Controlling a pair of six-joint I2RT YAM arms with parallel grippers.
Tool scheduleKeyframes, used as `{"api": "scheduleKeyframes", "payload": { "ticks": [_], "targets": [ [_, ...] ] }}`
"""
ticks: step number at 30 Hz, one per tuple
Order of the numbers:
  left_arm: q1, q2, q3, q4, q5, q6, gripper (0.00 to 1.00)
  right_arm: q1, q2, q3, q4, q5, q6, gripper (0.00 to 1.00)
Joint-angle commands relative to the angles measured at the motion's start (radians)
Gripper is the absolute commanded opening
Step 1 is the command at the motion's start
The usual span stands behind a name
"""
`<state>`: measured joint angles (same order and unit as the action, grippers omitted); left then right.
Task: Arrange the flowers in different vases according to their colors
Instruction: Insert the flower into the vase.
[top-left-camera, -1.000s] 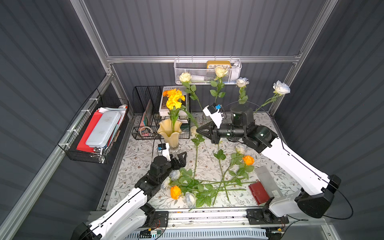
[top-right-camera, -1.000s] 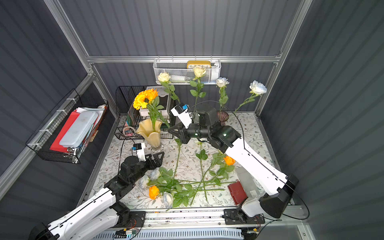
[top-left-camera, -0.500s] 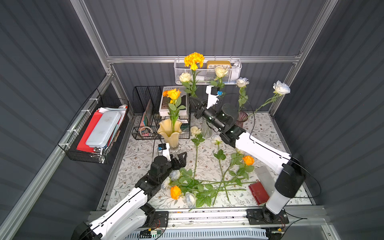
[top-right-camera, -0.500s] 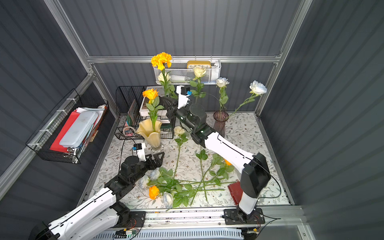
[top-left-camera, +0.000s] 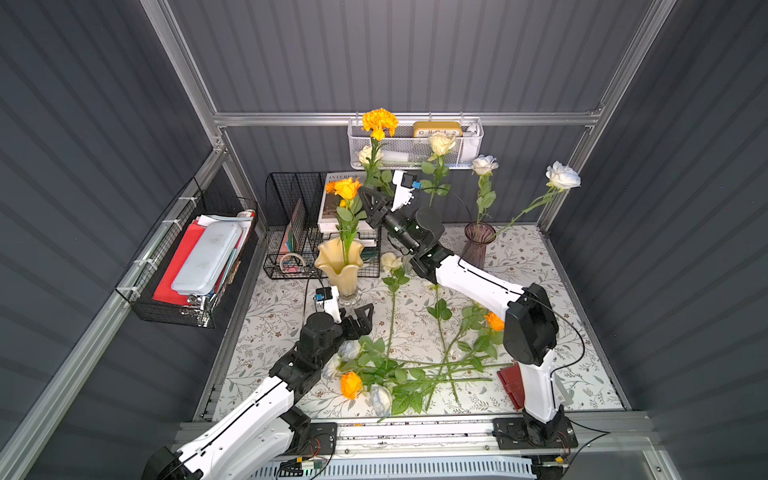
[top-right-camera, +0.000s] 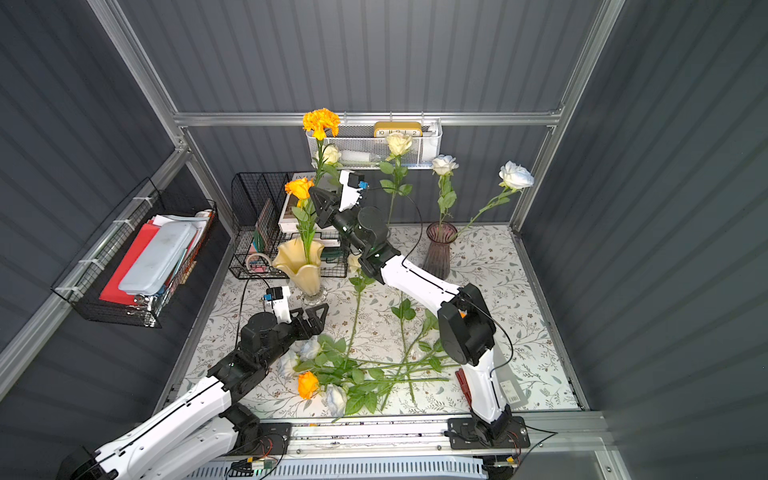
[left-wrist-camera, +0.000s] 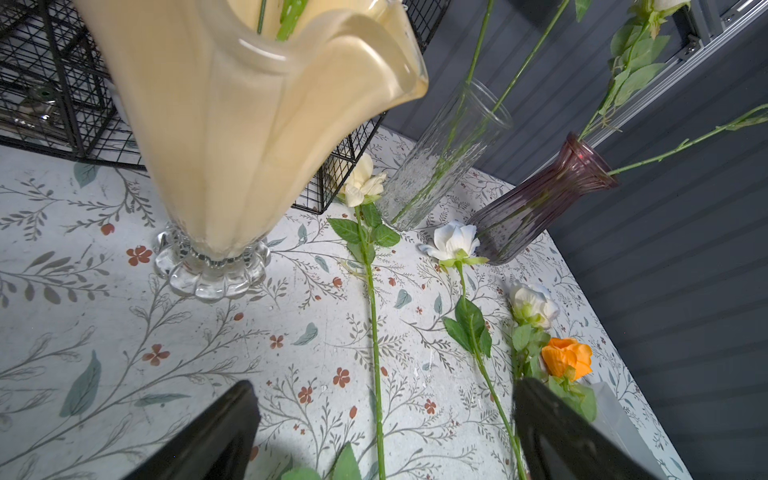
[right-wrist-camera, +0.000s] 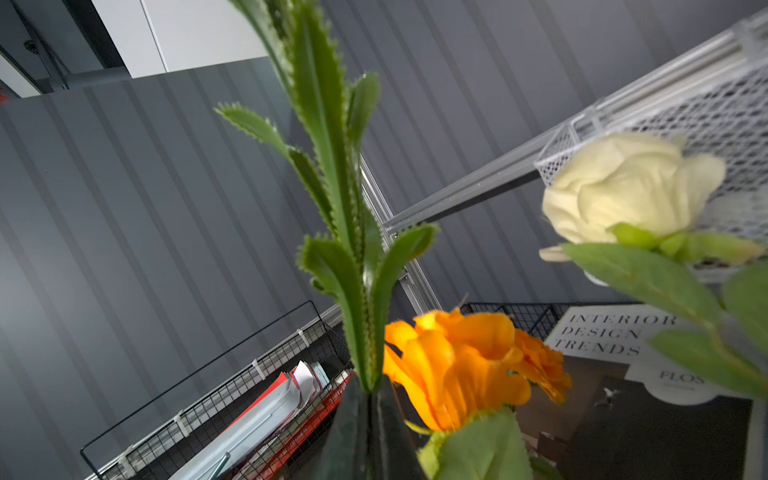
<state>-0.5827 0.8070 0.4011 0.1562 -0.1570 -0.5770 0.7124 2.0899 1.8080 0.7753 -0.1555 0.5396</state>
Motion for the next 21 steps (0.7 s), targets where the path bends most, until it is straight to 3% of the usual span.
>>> {"api": "scheduleKeyframes", "payload": {
  "ticks": [1,3,4,8,10,21],
  "targets": [
    [0.003,-0.026,-0.016,-0.004,0.007,0.0,0.99,0.001,0.048,-0.011,0.063,-0.024,0.04,0.0],
    [0.004,-0.029,-0.018,-0.006,0.006,-0.003,0.99,0.003,0.059,-0.028,0.075,-0.032,0.043,0.0],
    [0.003,-0.029,-0.017,-0.006,0.006,-0.002,0.99,0.004,0.067,-0.035,0.08,-0.048,0.043,0.06],
    [0.003,-0.002,-0.007,-0.004,-0.002,-0.005,0.99,0.009,0.063,-0.089,0.086,-0.081,0.041,0.48],
    [0.003,0.019,0.001,-0.001,-0.003,-0.006,0.99,0.01,0.036,-0.143,0.1,-0.081,0.029,0.58],
    [0.001,0.115,0.098,-0.04,0.005,0.029,0.99,0.008,-0.194,-0.42,-0.016,-0.138,-0.038,0.64]
  ]
}}
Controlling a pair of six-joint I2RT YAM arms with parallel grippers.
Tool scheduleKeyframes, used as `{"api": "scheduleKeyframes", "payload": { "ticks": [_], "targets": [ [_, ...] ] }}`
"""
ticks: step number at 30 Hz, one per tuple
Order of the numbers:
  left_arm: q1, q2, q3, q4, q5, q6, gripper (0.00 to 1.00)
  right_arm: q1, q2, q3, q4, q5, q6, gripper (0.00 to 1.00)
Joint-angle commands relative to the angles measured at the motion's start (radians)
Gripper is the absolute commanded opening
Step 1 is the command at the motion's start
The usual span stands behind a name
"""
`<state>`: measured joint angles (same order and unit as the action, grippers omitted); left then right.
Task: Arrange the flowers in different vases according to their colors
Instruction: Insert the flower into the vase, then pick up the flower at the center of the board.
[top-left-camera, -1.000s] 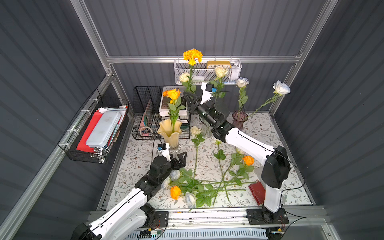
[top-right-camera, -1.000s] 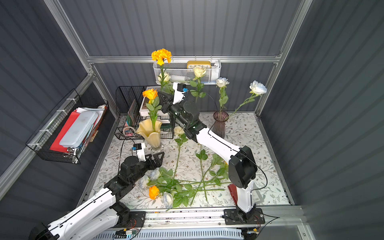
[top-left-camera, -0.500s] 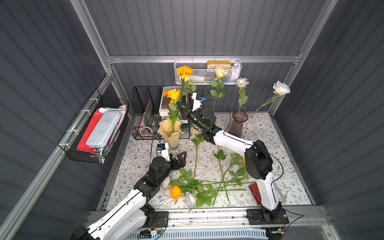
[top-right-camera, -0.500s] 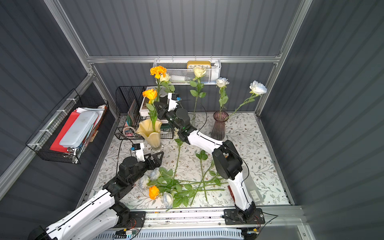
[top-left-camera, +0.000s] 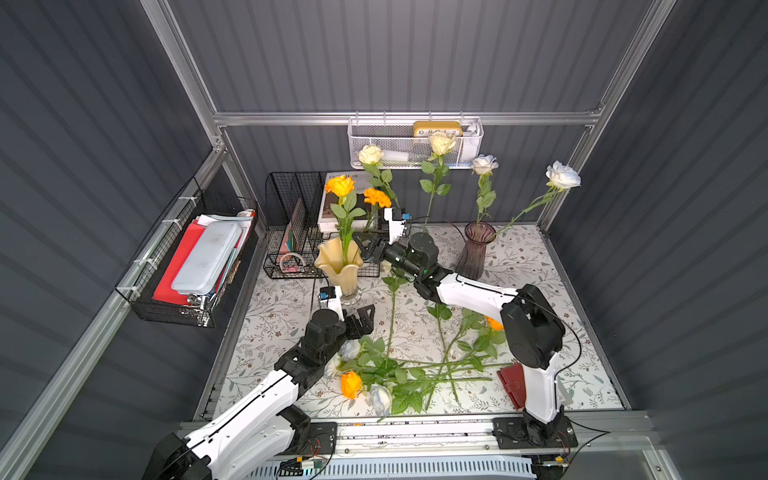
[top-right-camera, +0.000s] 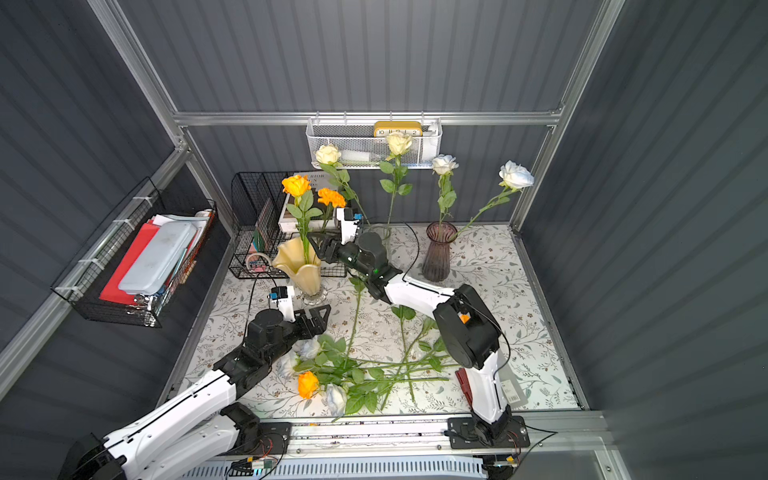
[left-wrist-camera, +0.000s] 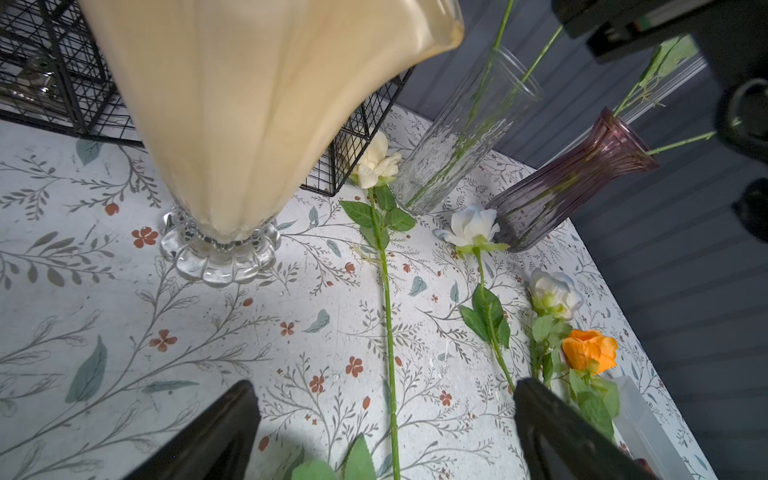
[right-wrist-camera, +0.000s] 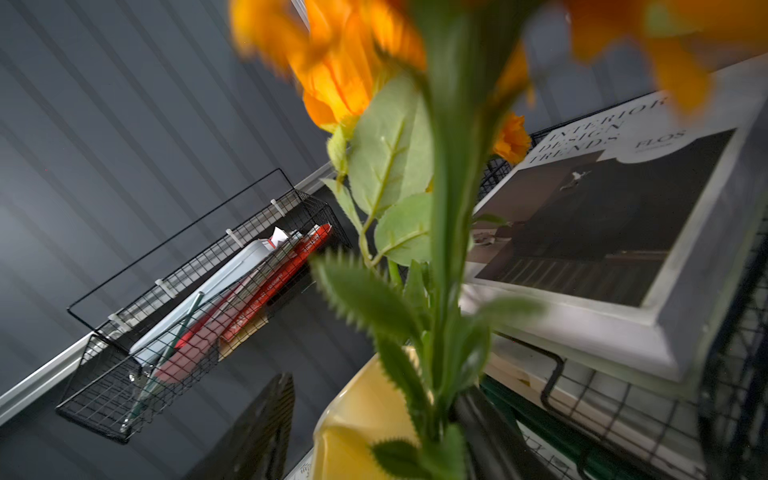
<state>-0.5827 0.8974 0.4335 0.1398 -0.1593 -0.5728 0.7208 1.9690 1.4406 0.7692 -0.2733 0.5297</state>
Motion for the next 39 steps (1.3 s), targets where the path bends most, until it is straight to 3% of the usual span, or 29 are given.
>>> {"api": "scheduleKeyframes", "payload": {
  "ticks": [1,10,15,19,25,39],
  "targets": [
    [0.001,0.051,0.086,-0.043,0.009,0.027,0.99,-0.002,-0.106,-0.097,-0.017,-0.009,-0.03,0.64],
    [0.0,0.23,0.175,-0.125,0.066,0.029,0.99,-0.01,-0.334,-0.405,-0.102,0.016,-0.016,0.67],
    [-0.002,0.344,0.255,-0.159,0.072,0.043,0.99,-0.009,-0.482,-0.557,-0.163,0.121,-0.03,0.68],
    [-0.002,0.414,0.277,-0.124,0.097,0.056,0.99,-0.013,-0.526,-0.564,-0.21,0.127,-0.052,0.68],
    [-0.005,0.444,0.315,-0.122,0.155,0.087,0.99,-0.018,-0.473,-0.475,-0.302,0.046,-0.044,0.68],
    [-0.04,0.787,0.545,-0.398,0.168,0.192,0.98,-0.066,-0.732,-0.679,-0.703,0.179,0.04,0.68]
  ]
}}
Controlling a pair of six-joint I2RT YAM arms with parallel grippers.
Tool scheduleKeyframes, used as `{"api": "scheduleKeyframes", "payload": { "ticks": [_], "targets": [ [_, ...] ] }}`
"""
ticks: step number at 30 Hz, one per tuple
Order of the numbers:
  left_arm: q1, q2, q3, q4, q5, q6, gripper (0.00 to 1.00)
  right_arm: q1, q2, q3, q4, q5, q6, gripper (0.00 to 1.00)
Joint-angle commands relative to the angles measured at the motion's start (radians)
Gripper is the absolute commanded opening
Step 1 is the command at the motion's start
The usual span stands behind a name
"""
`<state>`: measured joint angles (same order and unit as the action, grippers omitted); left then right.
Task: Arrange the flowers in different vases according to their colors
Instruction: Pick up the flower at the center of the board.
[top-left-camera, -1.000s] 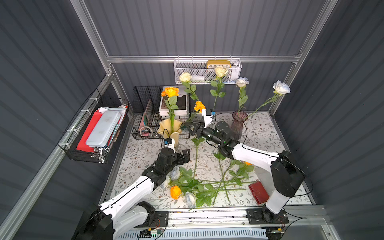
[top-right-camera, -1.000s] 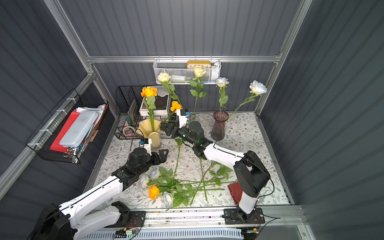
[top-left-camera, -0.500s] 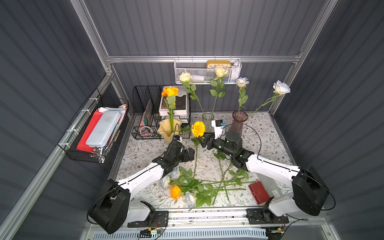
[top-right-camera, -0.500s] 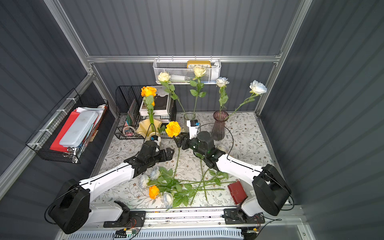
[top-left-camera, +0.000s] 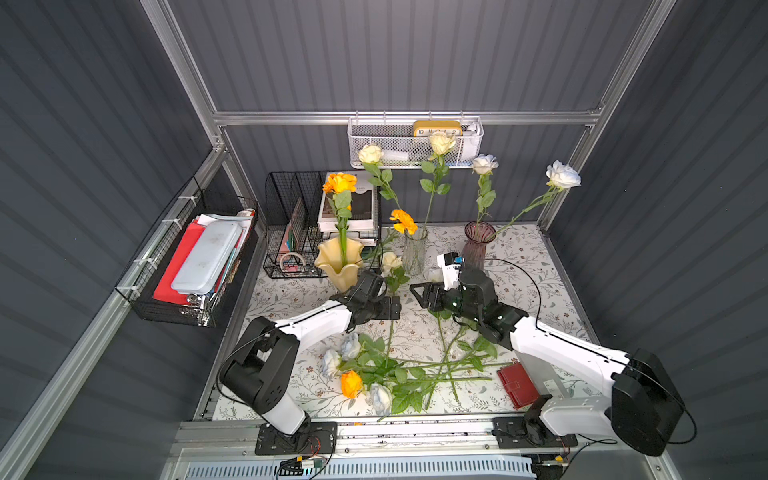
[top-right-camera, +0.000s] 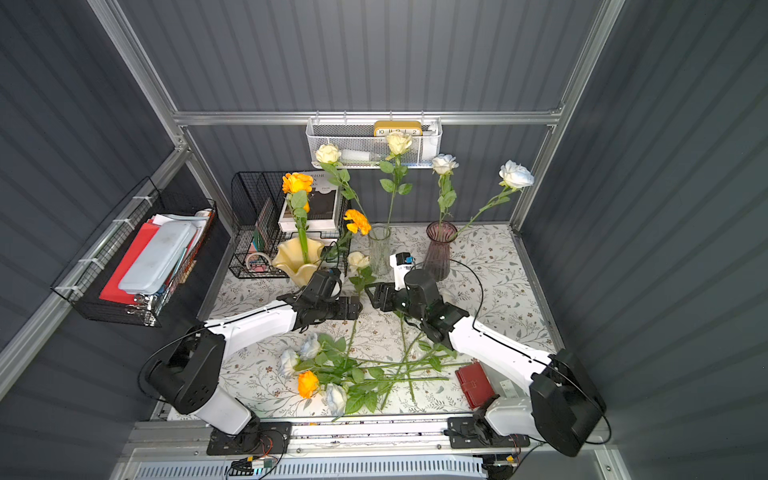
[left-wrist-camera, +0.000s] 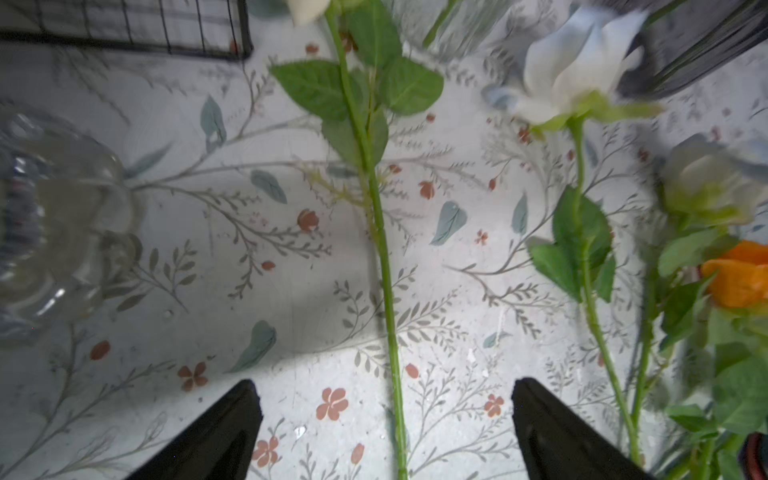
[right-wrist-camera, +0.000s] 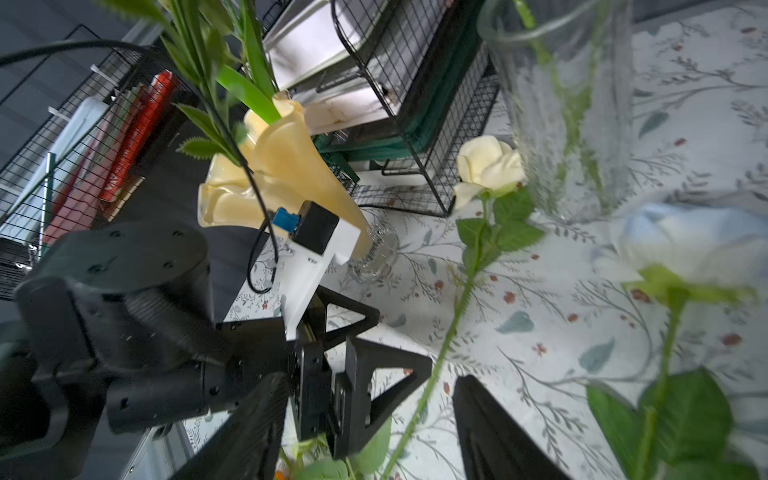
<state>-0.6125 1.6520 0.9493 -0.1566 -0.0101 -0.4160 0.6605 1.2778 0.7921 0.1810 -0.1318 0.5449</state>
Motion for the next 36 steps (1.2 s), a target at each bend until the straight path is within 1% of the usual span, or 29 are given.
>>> {"api": "scheduleKeyframes", "payload": {
  "ticks": [1,2,3,8,17,19,24,30,33,36],
  "targets": [
    [-0.016,0.051,0.038,-0.111,0.025,0.035,0.97,-0.008,-0.058,-0.042,-0.144,0.047,0.031,0.68],
    [-0.023,0.067,0.049,-0.12,0.029,0.036,0.97,-0.007,-0.059,-0.051,-0.162,0.053,0.034,0.68],
    [-0.032,0.086,0.062,-0.132,0.027,0.036,0.97,-0.008,-0.095,-0.063,-0.179,0.057,0.036,0.68],
    [-0.056,0.162,0.097,-0.16,0.041,0.026,0.93,-0.01,-0.138,-0.107,-0.212,0.069,0.046,0.68],
    [-0.079,0.204,0.112,-0.236,0.051,0.023,0.76,-0.011,-0.138,-0.116,-0.224,0.041,0.042,0.68],
    [-0.089,0.2,0.106,-0.256,0.06,0.021,0.74,-0.011,-0.136,-0.116,-0.228,0.034,0.046,0.68],
    [-0.117,0.176,0.08,-0.295,0.075,0.005,0.74,-0.01,-0.136,-0.126,-0.227,0.017,0.048,0.67],
    [-0.125,0.123,0.025,-0.332,0.093,-0.026,0.72,-0.01,-0.136,-0.128,-0.226,0.0,0.049,0.67],
    [-0.13,0.103,0.0,-0.349,0.091,-0.04,0.67,-0.01,-0.132,-0.128,-0.227,-0.005,0.05,0.67],
    [-0.147,0.114,0.008,-0.365,0.107,-0.05,0.65,-0.01,-0.128,-0.128,-0.224,-0.009,0.052,0.67]
  ]
}}
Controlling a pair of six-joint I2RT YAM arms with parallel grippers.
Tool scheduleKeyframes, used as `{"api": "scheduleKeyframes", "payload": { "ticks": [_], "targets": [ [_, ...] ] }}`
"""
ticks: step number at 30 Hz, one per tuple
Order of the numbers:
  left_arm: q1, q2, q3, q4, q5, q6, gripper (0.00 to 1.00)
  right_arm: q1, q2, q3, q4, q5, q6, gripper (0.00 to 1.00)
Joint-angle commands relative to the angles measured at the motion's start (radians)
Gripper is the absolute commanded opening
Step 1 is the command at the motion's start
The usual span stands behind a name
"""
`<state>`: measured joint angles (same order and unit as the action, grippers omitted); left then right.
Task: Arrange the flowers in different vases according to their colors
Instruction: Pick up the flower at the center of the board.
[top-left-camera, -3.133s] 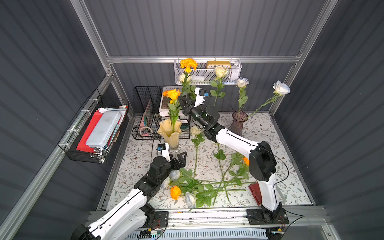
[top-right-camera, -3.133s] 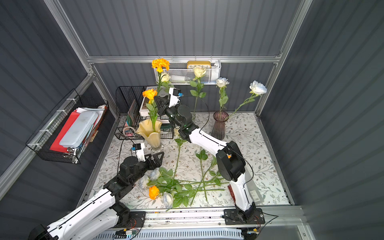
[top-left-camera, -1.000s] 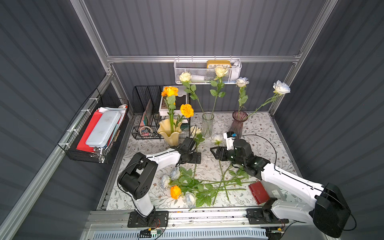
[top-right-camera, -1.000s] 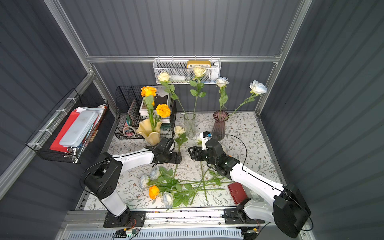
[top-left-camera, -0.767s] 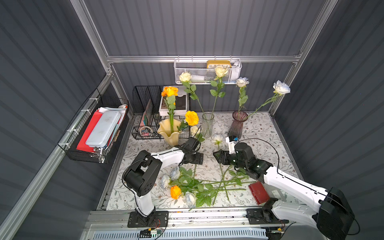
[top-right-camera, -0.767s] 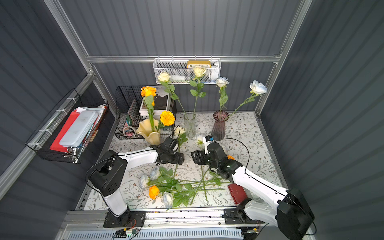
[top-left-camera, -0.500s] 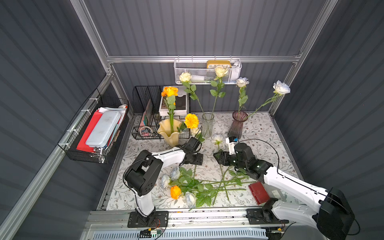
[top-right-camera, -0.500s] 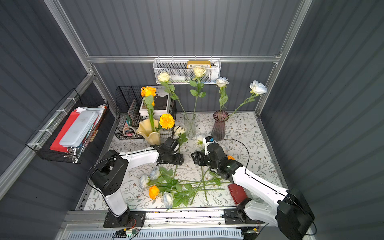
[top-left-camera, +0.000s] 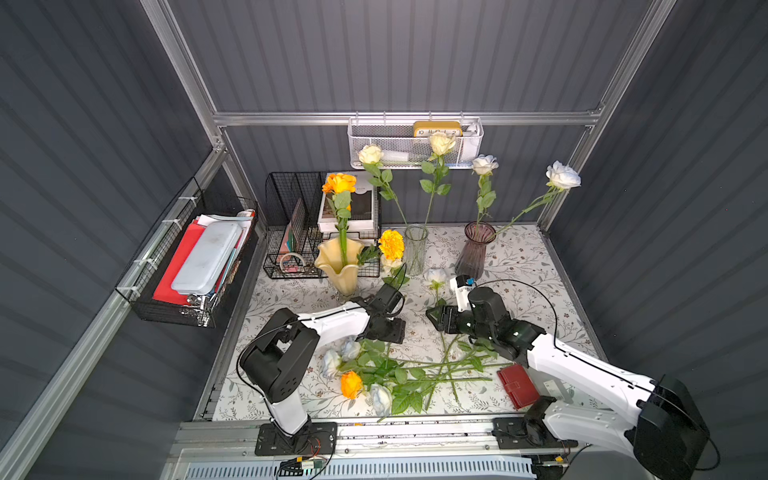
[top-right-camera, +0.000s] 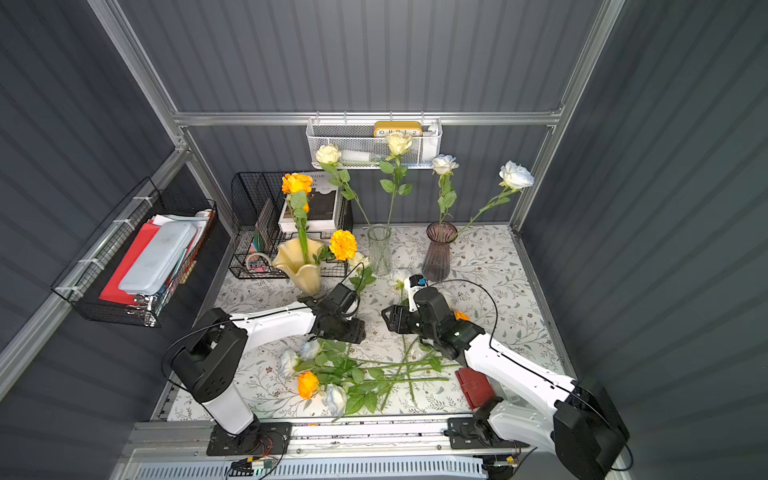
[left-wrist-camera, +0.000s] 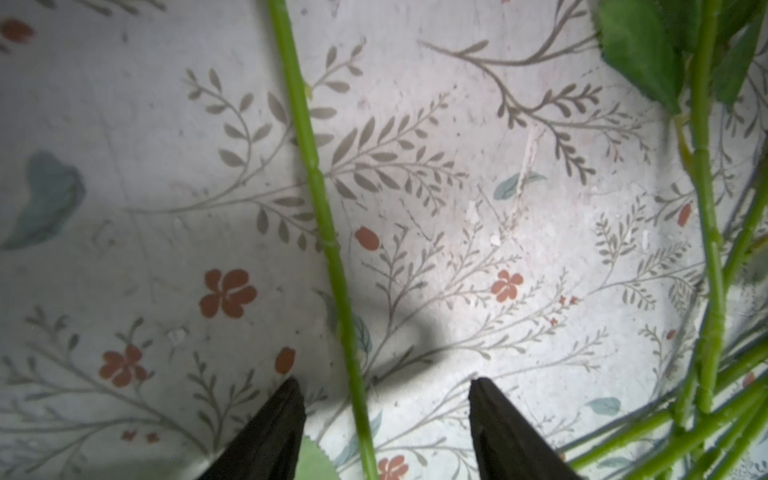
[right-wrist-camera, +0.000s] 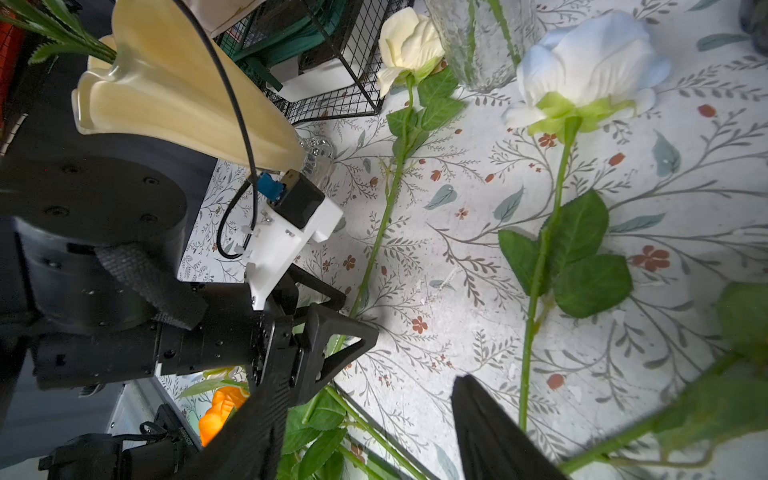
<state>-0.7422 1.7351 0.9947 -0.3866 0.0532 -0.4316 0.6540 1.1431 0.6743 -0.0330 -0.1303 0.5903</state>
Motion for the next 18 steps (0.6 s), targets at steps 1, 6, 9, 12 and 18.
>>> {"api": "scheduleKeyframes", "payload": {
  "ticks": [1,6,9,12,18],
  "targets": [
    [-0.03,0.041,-0.036,-0.154,0.033,-0.04,0.64,-0.004,0.007,-0.009,-0.011,-0.014,0.007,0.67],
    [-0.053,0.06,-0.043,-0.178,0.038,-0.07,0.5,-0.003,0.007,-0.01,-0.013,-0.023,0.01,0.67],
    [-0.056,0.074,-0.042,-0.193,0.013,-0.084,0.48,-0.003,0.01,-0.012,-0.005,-0.033,0.015,0.67],
    [-0.056,0.094,-0.037,-0.205,-0.009,-0.094,0.44,-0.003,0.015,-0.012,-0.002,-0.041,0.014,0.67],
    [-0.058,0.133,-0.035,-0.216,-0.024,-0.105,0.24,-0.004,0.024,-0.019,0.005,-0.045,0.011,0.66]
  ]
}}
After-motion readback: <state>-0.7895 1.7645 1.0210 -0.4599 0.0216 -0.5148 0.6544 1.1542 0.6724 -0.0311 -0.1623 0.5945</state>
